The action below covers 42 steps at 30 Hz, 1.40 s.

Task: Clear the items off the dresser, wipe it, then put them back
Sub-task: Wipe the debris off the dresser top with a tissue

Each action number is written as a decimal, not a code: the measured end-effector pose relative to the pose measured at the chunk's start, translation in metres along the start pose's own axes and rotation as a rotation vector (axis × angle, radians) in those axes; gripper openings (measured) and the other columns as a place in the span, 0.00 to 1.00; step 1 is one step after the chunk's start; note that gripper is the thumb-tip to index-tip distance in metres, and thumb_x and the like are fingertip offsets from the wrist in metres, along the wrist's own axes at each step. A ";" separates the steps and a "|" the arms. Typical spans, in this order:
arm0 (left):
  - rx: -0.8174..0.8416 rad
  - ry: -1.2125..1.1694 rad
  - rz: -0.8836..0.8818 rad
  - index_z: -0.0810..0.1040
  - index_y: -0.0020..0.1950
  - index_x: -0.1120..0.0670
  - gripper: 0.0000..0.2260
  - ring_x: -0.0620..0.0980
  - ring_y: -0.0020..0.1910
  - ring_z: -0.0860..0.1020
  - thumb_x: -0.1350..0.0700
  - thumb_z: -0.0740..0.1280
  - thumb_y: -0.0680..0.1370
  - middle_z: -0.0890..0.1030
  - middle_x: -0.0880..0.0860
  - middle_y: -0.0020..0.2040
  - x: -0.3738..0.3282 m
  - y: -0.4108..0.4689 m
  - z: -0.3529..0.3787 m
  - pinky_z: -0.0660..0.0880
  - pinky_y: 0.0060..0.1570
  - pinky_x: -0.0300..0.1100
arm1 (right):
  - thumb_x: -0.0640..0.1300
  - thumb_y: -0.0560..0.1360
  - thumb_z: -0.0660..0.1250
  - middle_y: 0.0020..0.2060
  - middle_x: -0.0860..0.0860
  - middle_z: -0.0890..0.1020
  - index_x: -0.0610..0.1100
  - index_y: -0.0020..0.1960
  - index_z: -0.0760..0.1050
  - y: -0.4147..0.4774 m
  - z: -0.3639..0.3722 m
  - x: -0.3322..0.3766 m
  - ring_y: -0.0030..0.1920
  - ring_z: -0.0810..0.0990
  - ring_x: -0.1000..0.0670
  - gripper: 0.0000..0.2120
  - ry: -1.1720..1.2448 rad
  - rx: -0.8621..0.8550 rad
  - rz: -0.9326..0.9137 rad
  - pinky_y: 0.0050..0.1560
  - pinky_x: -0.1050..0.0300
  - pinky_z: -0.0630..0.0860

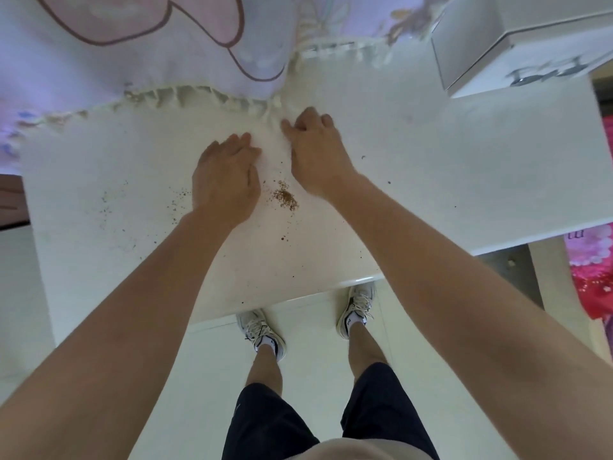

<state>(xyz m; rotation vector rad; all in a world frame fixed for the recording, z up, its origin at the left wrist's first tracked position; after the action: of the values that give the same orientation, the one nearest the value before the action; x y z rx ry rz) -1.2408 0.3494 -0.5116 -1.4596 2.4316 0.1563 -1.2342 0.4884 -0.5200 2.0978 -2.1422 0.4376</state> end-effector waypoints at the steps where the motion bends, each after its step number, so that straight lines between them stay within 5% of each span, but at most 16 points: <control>1: -0.011 -0.026 0.009 0.79 0.61 0.60 0.17 0.59 0.66 0.74 0.62 0.57 0.77 0.76 0.59 0.67 0.002 -0.007 -0.004 0.64 0.70 0.54 | 0.36 0.76 0.58 0.58 0.42 0.72 0.45 0.69 0.71 -0.011 0.002 -0.002 0.54 0.71 0.40 0.22 0.066 0.039 -0.056 0.54 0.47 0.73; 5: -0.024 0.019 0.022 0.79 0.62 0.60 0.19 0.62 0.69 0.70 0.60 0.57 0.75 0.73 0.60 0.69 0.016 -0.051 -0.021 0.62 0.72 0.57 | 0.35 0.77 0.59 0.53 0.39 0.73 0.45 0.64 0.76 -0.052 -0.013 -0.062 0.53 0.74 0.39 0.18 0.270 -0.064 0.162 0.55 0.48 0.74; 10: -0.035 0.018 -0.085 0.75 0.67 0.60 0.22 0.60 0.73 0.65 0.57 0.53 0.76 0.70 0.60 0.72 0.050 -0.068 -0.035 0.57 0.73 0.58 | 0.30 0.75 0.58 0.59 0.39 0.69 0.41 0.73 0.67 -0.054 -0.005 -0.074 0.54 0.71 0.39 0.27 0.137 -0.163 0.439 0.55 0.52 0.68; 13: -0.065 0.029 -0.146 0.73 0.69 0.60 0.23 0.60 0.74 0.62 0.57 0.53 0.76 0.68 0.60 0.73 0.069 -0.070 -0.040 0.54 0.74 0.58 | 0.30 0.73 0.58 0.59 0.41 0.69 0.43 0.74 0.65 -0.036 0.014 -0.005 0.54 0.70 0.41 0.30 0.136 -0.098 0.279 0.51 0.52 0.62; 19: -0.020 0.086 -0.237 0.64 0.75 0.57 0.26 0.61 0.77 0.53 0.54 0.52 0.77 0.56 0.62 0.78 0.092 -0.069 -0.033 0.48 0.75 0.59 | 0.30 0.75 0.60 0.57 0.43 0.71 0.45 0.72 0.70 -0.028 0.039 0.105 0.56 0.71 0.42 0.26 0.279 0.098 -0.124 0.58 0.50 0.67; 22: 0.020 0.111 -0.278 0.65 0.75 0.57 0.23 0.63 0.77 0.52 0.56 0.55 0.79 0.56 0.63 0.78 0.107 -0.072 -0.025 0.48 0.75 0.60 | 0.33 0.78 0.59 0.53 0.42 0.72 0.40 0.67 0.75 -0.014 0.014 0.051 0.55 0.74 0.41 0.19 0.393 -0.121 0.121 0.57 0.54 0.70; 25: 0.092 0.117 -0.289 0.63 0.75 0.55 0.23 0.63 0.76 0.55 0.55 0.55 0.79 0.58 0.61 0.77 0.115 -0.077 -0.017 0.52 0.73 0.61 | 0.32 0.79 0.56 0.56 0.42 0.71 0.42 0.70 0.71 -0.001 0.001 0.007 0.55 0.72 0.41 0.21 0.217 -0.206 0.320 0.57 0.53 0.71; 31: 0.125 0.139 -0.243 0.63 0.75 0.55 0.27 0.64 0.75 0.57 0.51 0.49 0.76 0.59 0.62 0.77 0.119 -0.076 -0.017 0.55 0.72 0.61 | 0.32 0.71 0.55 0.62 0.42 0.70 0.41 0.62 0.73 0.054 0.019 0.068 0.58 0.69 0.39 0.22 0.029 -0.104 0.312 0.56 0.49 0.68; 35: 0.137 0.156 -0.221 0.60 0.76 0.56 0.26 0.65 0.76 0.55 0.53 0.51 0.78 0.57 0.63 0.77 0.118 -0.076 -0.014 0.52 0.74 0.60 | 0.38 0.73 0.59 0.64 0.43 0.70 0.50 0.74 0.64 0.070 0.042 0.149 0.63 0.67 0.40 0.30 -0.001 0.100 -0.033 0.60 0.46 0.65; 37: 0.143 0.152 -0.226 0.59 0.77 0.57 0.26 0.64 0.76 0.53 0.54 0.53 0.79 0.56 0.64 0.77 0.116 -0.078 -0.012 0.51 0.75 0.58 | 0.38 0.74 0.59 0.62 0.45 0.70 0.54 0.73 0.66 0.054 0.047 0.166 0.62 0.68 0.42 0.28 0.046 0.158 -0.171 0.62 0.46 0.66; 40: 0.156 0.124 -0.242 0.59 0.77 0.57 0.26 0.63 0.77 0.51 0.55 0.55 0.79 0.54 0.63 0.78 0.115 -0.078 -0.012 0.49 0.75 0.56 | 0.30 0.74 0.58 0.57 0.43 0.73 0.50 0.68 0.75 0.018 0.028 0.132 0.56 0.71 0.42 0.27 0.290 0.017 -0.195 0.59 0.47 0.70; 42: 0.167 0.109 -0.259 0.59 0.77 0.55 0.26 0.61 0.77 0.51 0.54 0.55 0.79 0.53 0.61 0.78 0.115 -0.078 -0.014 0.47 0.76 0.56 | 0.27 0.74 0.58 0.53 0.39 0.73 0.43 0.65 0.78 -0.011 0.005 0.073 0.52 0.73 0.40 0.24 0.414 -0.217 -0.039 0.58 0.51 0.71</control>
<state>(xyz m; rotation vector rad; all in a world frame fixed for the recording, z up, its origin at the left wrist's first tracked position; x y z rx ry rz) -1.2260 0.2117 -0.5293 -1.7251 2.2453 -0.1822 -1.2251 0.4164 -0.5031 1.7472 -1.8191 0.5509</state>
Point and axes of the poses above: each hand's wrist, its own y-axis towards the middle knuckle, its own z-axis out of the palm, x = y × z, the point moved 7 cm from there along y, towards the middle knuckle
